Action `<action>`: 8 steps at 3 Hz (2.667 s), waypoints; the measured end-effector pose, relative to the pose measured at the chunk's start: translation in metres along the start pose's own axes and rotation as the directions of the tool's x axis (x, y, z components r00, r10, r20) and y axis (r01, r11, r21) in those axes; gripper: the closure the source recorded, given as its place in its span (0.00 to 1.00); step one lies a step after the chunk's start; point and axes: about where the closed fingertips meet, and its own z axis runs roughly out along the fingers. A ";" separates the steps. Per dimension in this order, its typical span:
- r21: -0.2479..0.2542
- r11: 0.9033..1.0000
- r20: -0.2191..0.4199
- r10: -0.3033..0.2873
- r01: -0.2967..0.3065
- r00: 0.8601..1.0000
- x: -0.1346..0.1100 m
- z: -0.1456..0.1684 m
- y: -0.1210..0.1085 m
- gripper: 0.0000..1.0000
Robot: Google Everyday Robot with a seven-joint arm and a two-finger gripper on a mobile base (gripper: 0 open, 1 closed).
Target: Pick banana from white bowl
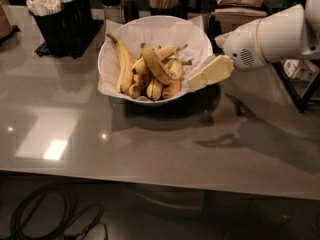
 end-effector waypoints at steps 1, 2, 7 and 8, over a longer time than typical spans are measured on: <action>0.000 1.000 0.000 0.000 0.000 1.000 0.000 0.000 0.000 0.16; -0.004 1.000 -0.001 0.003 -0.003 1.000 0.001 0.001 0.002 0.21; -0.072 0.997 0.087 0.029 -0.023 0.996 -0.031 0.049 0.019 0.33; -0.086 0.995 0.081 0.059 -0.052 0.995 -0.025 0.054 0.019 0.34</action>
Offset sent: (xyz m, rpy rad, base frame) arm -0.0056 0.0010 -0.0075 0.0107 0.0235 -0.0011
